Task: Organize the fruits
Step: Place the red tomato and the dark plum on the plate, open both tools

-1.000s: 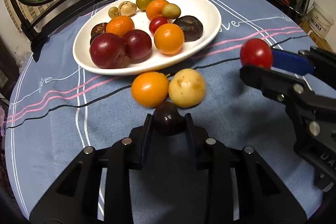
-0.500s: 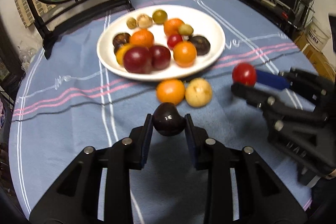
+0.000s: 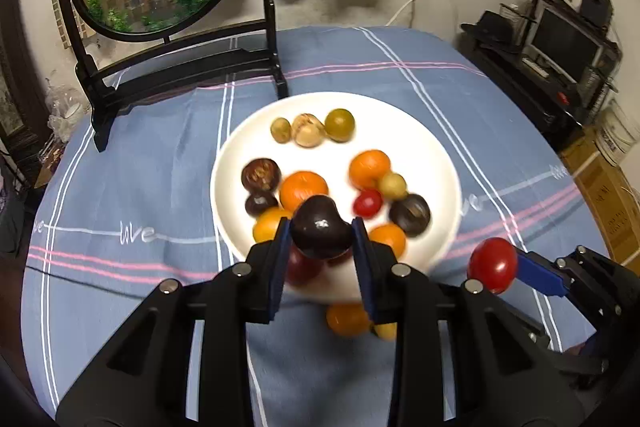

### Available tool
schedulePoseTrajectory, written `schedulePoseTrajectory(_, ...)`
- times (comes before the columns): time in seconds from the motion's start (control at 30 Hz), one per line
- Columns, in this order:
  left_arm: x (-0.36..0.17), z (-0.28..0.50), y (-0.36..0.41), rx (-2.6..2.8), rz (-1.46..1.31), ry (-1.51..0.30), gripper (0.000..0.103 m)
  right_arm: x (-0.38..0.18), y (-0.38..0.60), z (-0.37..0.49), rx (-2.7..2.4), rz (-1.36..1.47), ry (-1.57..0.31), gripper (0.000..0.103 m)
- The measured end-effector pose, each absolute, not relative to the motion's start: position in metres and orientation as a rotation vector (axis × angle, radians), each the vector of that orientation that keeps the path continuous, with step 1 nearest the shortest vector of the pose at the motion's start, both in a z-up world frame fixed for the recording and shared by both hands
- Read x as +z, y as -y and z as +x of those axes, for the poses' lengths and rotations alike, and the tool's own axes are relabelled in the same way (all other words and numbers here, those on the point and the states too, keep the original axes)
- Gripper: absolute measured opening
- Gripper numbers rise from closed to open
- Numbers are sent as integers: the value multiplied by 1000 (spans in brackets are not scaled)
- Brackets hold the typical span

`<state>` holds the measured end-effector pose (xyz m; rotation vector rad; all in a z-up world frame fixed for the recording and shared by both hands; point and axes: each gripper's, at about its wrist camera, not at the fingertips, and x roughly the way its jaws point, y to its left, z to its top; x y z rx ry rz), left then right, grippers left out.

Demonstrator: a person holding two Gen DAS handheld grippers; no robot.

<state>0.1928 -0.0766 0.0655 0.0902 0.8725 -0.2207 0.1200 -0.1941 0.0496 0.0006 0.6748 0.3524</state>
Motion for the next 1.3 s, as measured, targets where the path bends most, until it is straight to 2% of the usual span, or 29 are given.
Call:
schedulePoseTrajectory(0.3, 44, 233, 68, -136, 83, -899, 32, 22, 171, 184, 315, -55, -730, 33)
schedulePoseTrajectory(0.33, 43, 235, 66, -121, 82, -895, 34, 18, 172, 189, 295, -51, -734, 38)
schedulePoseTrajectory(0.4, 43, 238, 63, -104, 75, -886, 58, 15, 174, 195, 274, -37, -740, 39)
schedulePoseTrajectory(0.5, 46, 234, 60, -78, 70, -846, 67, 13, 176, 194, 272, -32, -745, 42)
schedulePoseTrajectory(0.8, 49, 211, 61, -98, 66, -844, 71, 27, 194, 170, 256, 11, -726, 45)
schedulePoseTrajectory(0.87, 49, 205, 61, -102, 64, -844, 72, 29, 197, 161, 257, 21, -724, 49)
schedulePoseTrajectory(0.97, 50, 194, 60, -105, 61, -843, 79, 32, 198, 151, 248, 33, -711, 52)
schedulePoseTrajectory(1.1, 51, 177, 58, -101, 79, -821, 80, 31, 199, 139, 258, 56, -728, 53)
schedulePoseTrajectory(1.17, 52, 171, 57, -101, 81, -819, 81, 30, 199, 134, 258, 68, -741, 60)
schedulePoseTrajectory(1.3, 50, 156, 49, -102, 73, -829, 88, 26, 199, 122, 273, 64, -760, 61)
